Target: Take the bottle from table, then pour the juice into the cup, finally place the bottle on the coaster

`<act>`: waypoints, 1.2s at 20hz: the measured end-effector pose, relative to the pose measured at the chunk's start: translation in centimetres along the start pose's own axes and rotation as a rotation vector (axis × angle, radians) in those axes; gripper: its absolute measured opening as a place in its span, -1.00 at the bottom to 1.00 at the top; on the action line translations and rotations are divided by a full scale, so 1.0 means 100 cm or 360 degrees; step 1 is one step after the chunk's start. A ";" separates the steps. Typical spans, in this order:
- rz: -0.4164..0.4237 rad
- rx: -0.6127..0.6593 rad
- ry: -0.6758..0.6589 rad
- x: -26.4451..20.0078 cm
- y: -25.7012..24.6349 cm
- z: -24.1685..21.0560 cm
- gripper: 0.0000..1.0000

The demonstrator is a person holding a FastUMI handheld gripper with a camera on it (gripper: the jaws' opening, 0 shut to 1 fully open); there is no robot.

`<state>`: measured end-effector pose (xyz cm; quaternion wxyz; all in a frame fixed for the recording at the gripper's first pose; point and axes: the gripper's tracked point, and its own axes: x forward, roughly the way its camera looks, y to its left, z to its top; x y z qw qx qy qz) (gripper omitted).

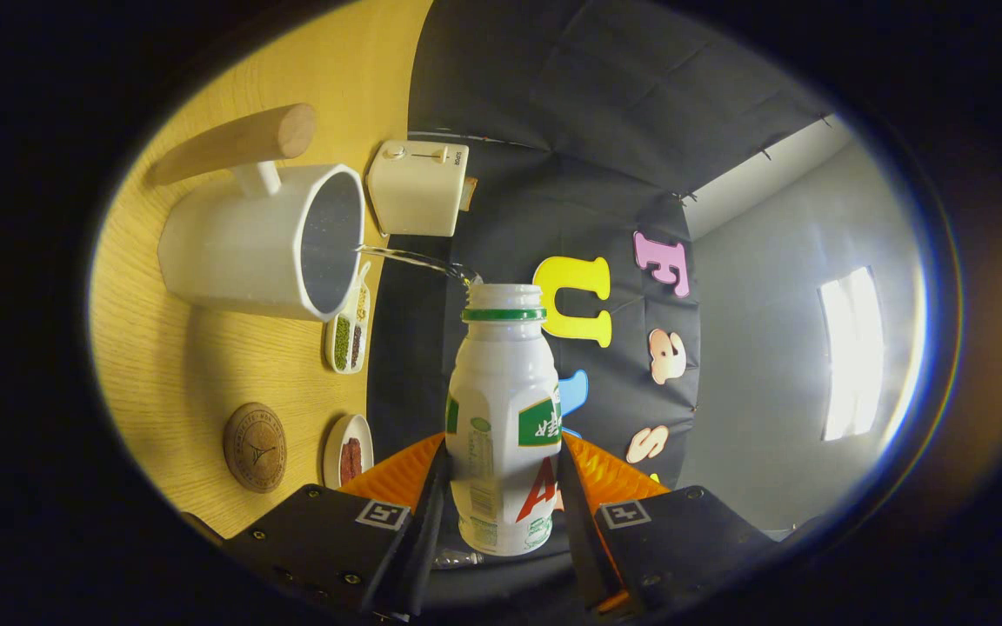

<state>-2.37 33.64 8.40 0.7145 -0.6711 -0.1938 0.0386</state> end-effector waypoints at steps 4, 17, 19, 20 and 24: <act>-0.0005 -0.0031 -0.0004 -0.001 0.000 0.000 0.30; -0.0009 -0.0080 0.0005 0.001 -0.001 -0.001 0.30; -0.0012 -0.0091 0.0007 0.001 -0.002 -0.002 0.30; -0.0013 -0.0100 0.0008 0.001 -0.002 -0.003 0.30; -0.0013 -0.0123 0.0010 0.000 -0.002 -0.003 0.30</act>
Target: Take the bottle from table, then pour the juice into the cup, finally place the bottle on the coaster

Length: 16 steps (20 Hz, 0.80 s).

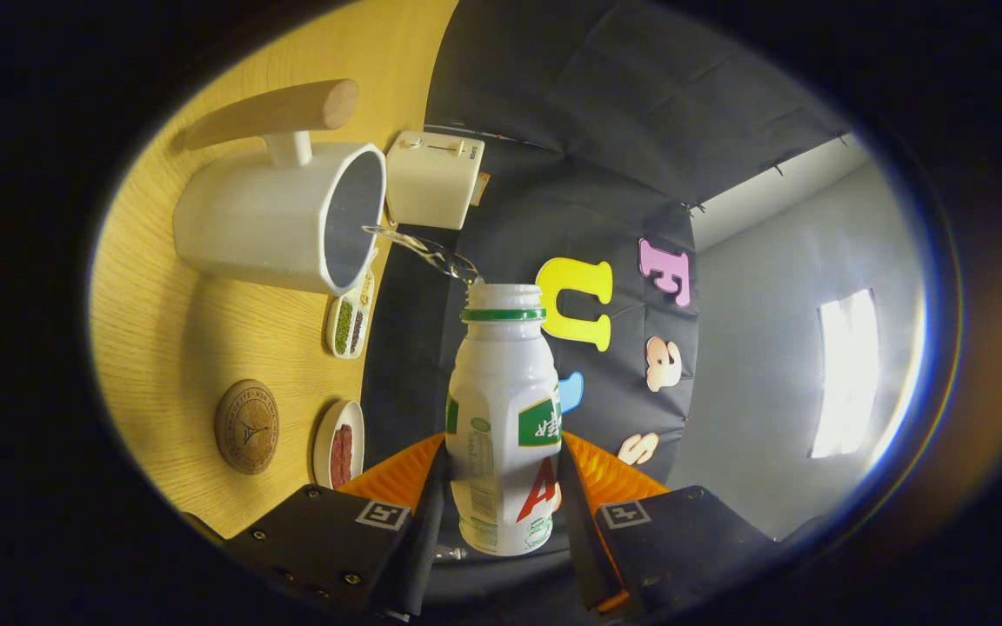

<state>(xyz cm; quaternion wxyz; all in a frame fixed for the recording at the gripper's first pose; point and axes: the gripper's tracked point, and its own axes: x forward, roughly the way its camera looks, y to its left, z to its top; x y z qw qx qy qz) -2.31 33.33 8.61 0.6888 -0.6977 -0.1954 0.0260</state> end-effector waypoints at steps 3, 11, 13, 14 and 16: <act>-0.0008 -0.0021 0.0001 0.000 0.000 0.000 0.30; -0.0025 -0.0050 -0.0009 0.000 -0.001 0.000 0.30; -0.0028 -0.0059 -0.0012 -0.001 -0.002 0.000 0.30; -0.0029 -0.0062 -0.0013 -0.001 -0.003 0.001 0.30; -0.0029 -0.0067 -0.0014 0.000 -0.003 0.000 0.30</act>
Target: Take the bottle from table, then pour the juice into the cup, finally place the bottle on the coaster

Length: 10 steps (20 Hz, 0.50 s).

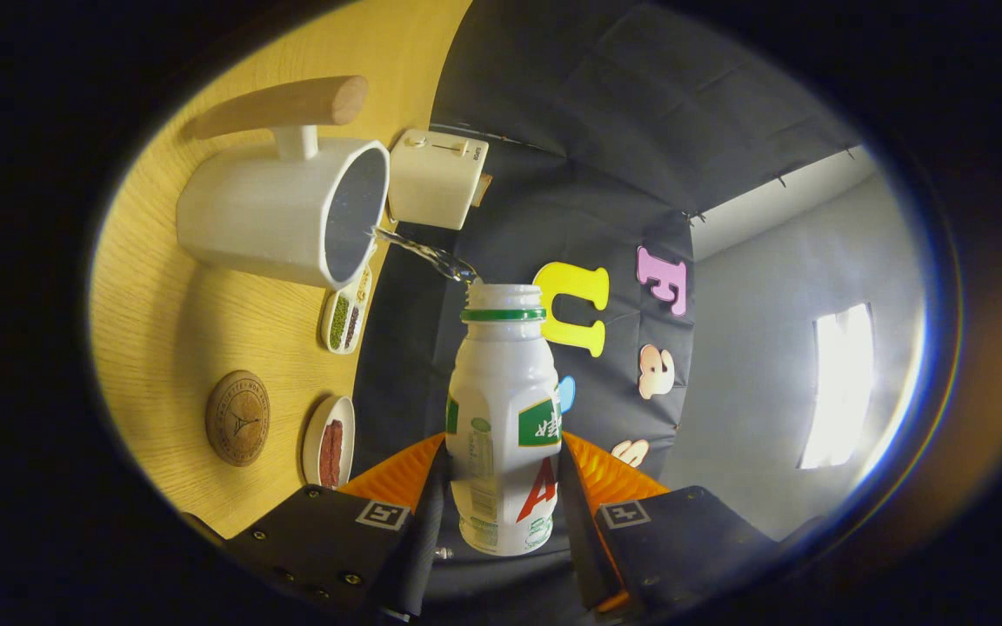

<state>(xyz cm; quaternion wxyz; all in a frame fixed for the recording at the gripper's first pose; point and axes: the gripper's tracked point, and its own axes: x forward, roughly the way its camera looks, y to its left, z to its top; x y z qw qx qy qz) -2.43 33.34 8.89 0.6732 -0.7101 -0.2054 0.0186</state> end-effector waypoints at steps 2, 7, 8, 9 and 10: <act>-0.0004 -0.0012 -0.0003 -0.001 0.000 0.000 0.30; -0.0012 -0.0031 -0.0010 0.000 -0.004 0.001 0.30; -0.0015 -0.0033 -0.0011 -0.001 -0.004 0.000 0.30; -0.0016 -0.0037 -0.0013 0.000 -0.005 0.001 0.30; -0.0018 -0.0043 -0.0014 -0.001 -0.005 0.001 0.30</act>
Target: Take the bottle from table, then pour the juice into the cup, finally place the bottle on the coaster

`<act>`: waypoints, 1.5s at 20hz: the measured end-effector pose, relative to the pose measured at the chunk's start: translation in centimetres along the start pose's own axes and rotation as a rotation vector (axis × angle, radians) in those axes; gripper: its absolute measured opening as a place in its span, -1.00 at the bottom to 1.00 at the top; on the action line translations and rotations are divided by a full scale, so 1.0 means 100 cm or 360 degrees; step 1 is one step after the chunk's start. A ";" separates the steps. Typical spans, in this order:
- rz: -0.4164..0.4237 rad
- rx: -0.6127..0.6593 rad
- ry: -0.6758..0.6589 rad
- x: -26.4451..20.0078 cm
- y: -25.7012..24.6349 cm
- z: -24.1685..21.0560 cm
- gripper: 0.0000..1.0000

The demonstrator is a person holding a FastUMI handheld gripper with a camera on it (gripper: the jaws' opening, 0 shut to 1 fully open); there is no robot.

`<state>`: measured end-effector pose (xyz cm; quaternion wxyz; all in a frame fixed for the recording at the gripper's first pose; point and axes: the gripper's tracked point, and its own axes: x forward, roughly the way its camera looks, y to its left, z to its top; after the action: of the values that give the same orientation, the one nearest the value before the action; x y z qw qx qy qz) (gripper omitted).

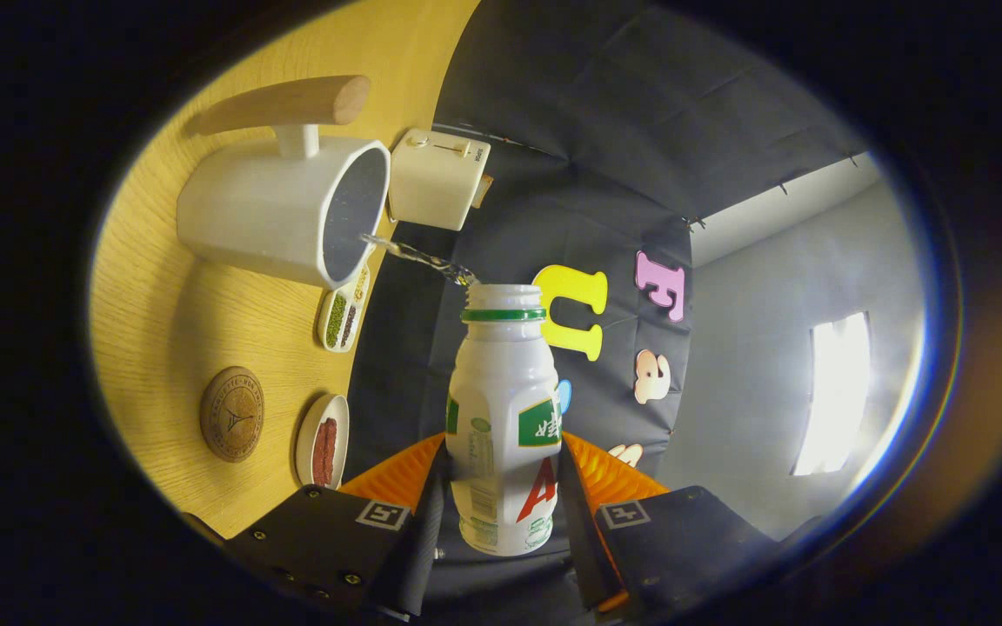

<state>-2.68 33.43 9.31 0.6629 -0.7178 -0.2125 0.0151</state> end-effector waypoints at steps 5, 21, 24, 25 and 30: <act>-0.0009 -0.0027 -0.0011 0.001 -0.005 0.001 0.30; -0.0023 -0.0123 -0.0035 0.001 -0.006 0.004 0.30; -0.0029 -0.0150 -0.0039 -0.001 -0.004 0.004 0.30; -0.0029 -0.0157 -0.0042 -0.001 -0.004 0.004 0.30; -0.0042 -0.0206 -0.0053 -0.002 -0.005 0.005 0.30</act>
<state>-3.14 33.89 9.72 0.6114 -0.7560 -0.2335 0.0046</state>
